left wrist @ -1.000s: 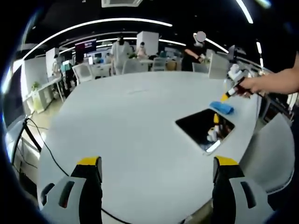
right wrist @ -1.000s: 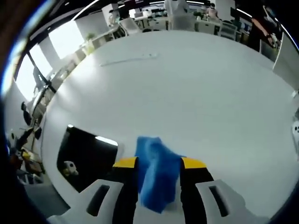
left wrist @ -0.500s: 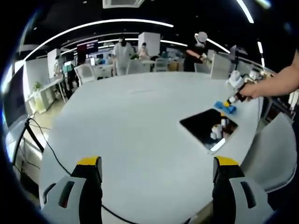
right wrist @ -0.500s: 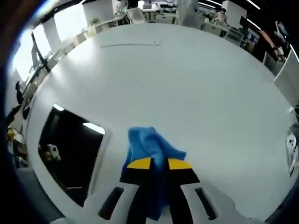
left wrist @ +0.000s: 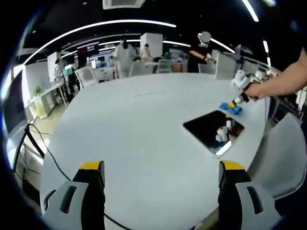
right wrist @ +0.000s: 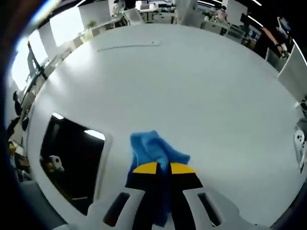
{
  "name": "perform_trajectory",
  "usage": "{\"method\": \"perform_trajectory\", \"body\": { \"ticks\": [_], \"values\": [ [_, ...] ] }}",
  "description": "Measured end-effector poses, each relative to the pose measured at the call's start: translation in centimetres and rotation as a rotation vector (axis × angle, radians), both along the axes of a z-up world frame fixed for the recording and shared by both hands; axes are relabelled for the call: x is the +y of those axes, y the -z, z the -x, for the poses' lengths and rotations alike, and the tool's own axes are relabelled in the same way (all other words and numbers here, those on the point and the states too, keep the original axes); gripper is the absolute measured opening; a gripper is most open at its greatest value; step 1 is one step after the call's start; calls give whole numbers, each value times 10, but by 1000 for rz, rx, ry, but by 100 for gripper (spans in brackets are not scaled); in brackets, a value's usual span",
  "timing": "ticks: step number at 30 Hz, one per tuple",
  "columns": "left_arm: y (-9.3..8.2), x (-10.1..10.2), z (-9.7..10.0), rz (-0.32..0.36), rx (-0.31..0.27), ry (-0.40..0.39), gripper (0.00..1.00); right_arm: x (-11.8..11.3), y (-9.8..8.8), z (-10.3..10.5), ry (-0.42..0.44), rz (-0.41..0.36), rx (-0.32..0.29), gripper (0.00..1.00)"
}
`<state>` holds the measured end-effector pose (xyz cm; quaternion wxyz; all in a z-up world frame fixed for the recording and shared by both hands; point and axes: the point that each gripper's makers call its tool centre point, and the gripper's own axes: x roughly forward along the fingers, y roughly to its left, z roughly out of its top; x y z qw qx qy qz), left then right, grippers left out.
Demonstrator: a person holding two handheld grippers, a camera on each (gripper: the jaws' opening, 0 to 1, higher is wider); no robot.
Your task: Wipe the mirror surface with the cleaning cloth until all visible marks leave the cleaned area.
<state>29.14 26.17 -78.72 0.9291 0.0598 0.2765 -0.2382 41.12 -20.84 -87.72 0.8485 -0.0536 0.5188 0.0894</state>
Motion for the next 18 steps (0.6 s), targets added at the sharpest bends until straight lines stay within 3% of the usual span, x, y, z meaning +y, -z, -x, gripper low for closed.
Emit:
{"method": "perform_trajectory", "body": {
  "ticks": [3, 6, 12, 18],
  "values": [
    [-2, 3, 2, 23, 1, -9, 99, 0, -1, -1, -10, -7, 37, 2],
    [-4, 6, 4, -1, -11, -3, 100, -1, -2, 0, 47, -51, 84, 1],
    [-14, 8, 1, 12, -24, -11, 100, -5, -14, 0, 35, -12, 88, 1],
    [-16, 3, 0, 22, -31, -7, 100, -7, -31, -6, 82, -59, 66, 1]
  ]
}}
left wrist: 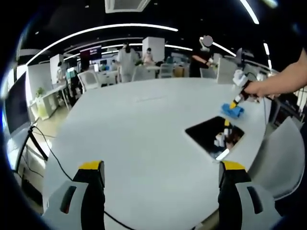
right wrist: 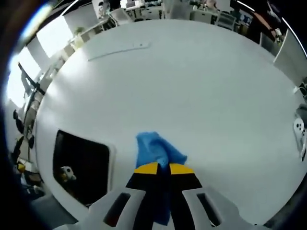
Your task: Wipe the mirror surface with the cleaning cloth until all visible marks leave the cleaned area.
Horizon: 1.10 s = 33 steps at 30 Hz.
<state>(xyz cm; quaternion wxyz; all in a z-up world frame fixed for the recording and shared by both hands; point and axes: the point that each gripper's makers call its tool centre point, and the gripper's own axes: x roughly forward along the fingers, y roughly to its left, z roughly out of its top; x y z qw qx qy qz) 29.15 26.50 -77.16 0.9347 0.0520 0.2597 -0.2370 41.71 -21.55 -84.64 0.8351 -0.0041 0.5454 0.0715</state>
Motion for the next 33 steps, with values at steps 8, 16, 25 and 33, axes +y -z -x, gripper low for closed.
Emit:
{"method": "perform_trajectory", "body": {
  "ticks": [8, 16, 25, 33],
  "values": [
    [0, 2, -5, -25, -17, -1, 100, 0, -6, -2, 64, -51, 3, 0],
    [0, 1, -7, -3, -15, 16, 100, 10, -7, 1, 80, -66, 5, 0],
    [6, 1, -5, 31, 20, 7, 100, 34, -4, 7, 75, -95, 40, 0],
    [2, -1, -2, 60, -17, 18, 100, 56, -5, 8, 77, -119, 51, 0]
  ]
}}
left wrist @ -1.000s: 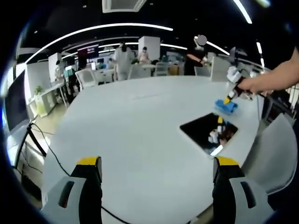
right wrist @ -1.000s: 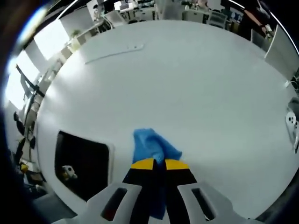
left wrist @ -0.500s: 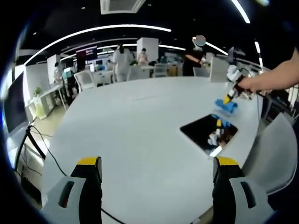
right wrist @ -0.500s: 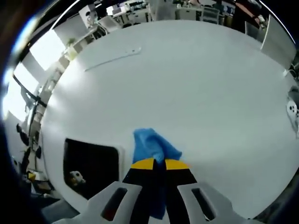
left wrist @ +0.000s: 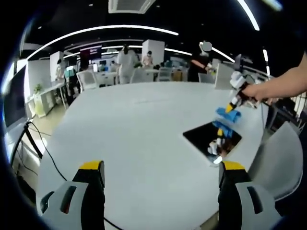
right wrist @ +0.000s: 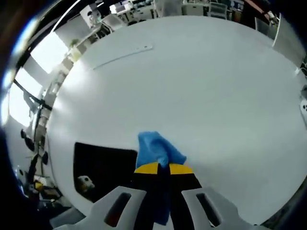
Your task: Wipe the mirror surface with the cleaning cloth until all visible marks leave the cleaned area.
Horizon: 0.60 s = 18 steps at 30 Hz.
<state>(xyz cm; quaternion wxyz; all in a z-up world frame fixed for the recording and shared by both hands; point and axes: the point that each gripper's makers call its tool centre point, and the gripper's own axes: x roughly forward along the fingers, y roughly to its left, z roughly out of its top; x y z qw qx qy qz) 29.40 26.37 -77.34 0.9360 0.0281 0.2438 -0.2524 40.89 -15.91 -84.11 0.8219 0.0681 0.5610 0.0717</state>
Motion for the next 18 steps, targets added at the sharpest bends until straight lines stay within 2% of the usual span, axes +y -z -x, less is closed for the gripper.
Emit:
{"method": "perform_trajectory", "body": {
  "ticks": [6, 18],
  "values": [
    [2, 4, -2, -2, 9, 3, 100, 18, 8, -5, -13, -12, 12, 0],
    [0, 2, 3, -14, 16, 31, 100, 46, 21, -1, -29, -23, 40, 0]
  ]
}}
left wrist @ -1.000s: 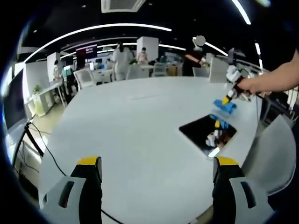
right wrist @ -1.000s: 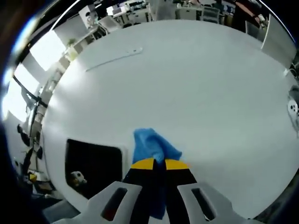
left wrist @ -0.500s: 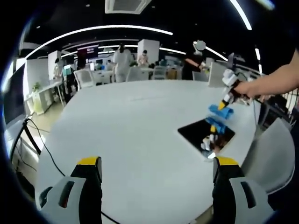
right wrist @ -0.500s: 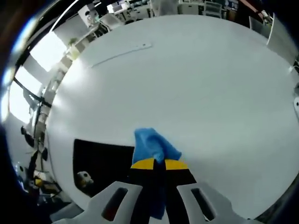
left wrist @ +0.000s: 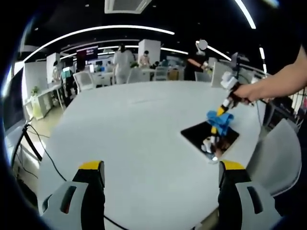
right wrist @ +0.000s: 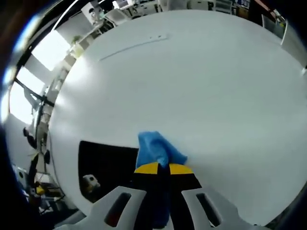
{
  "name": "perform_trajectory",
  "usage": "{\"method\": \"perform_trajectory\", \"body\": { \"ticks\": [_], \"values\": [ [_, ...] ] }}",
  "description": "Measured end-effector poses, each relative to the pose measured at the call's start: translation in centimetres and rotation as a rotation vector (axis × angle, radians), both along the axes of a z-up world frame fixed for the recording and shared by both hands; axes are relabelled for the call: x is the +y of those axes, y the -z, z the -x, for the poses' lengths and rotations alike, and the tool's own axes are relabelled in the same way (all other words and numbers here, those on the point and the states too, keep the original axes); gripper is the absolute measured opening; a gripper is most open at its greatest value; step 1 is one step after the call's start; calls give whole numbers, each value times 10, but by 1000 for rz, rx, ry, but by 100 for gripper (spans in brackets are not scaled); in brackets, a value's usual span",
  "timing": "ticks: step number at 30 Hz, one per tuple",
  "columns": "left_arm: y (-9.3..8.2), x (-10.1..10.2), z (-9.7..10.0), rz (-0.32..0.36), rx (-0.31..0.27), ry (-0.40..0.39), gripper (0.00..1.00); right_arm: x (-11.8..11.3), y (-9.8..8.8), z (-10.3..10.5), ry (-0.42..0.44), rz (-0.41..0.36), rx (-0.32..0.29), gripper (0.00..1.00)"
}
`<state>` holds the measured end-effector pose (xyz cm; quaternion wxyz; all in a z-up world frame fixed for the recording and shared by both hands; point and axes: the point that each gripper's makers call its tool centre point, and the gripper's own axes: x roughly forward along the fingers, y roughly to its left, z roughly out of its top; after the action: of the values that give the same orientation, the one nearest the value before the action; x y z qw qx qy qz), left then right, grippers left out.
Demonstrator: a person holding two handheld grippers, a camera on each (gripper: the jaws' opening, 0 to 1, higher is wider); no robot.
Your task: Wipe the mirror surface with the cleaning cloth until all visible marks leave the cleaned area.
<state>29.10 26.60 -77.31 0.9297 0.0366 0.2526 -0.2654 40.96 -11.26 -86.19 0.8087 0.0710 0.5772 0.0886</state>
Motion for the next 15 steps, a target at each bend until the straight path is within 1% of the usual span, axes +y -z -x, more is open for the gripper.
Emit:
{"method": "perform_trajectory", "body": {
  "ticks": [8, 12, 15],
  "values": [
    [1, 5, 2, 3, 10, -1, 100, 19, 4, -2, -11, -18, 11, 0],
    [1, 3, 4, -3, 15, 19, 100, 31, 4, -2, -13, -30, 12, 0],
    [2, 6, 4, -5, 18, 24, 100, 37, 6, -2, -17, -32, 14, 0]
  ]
}}
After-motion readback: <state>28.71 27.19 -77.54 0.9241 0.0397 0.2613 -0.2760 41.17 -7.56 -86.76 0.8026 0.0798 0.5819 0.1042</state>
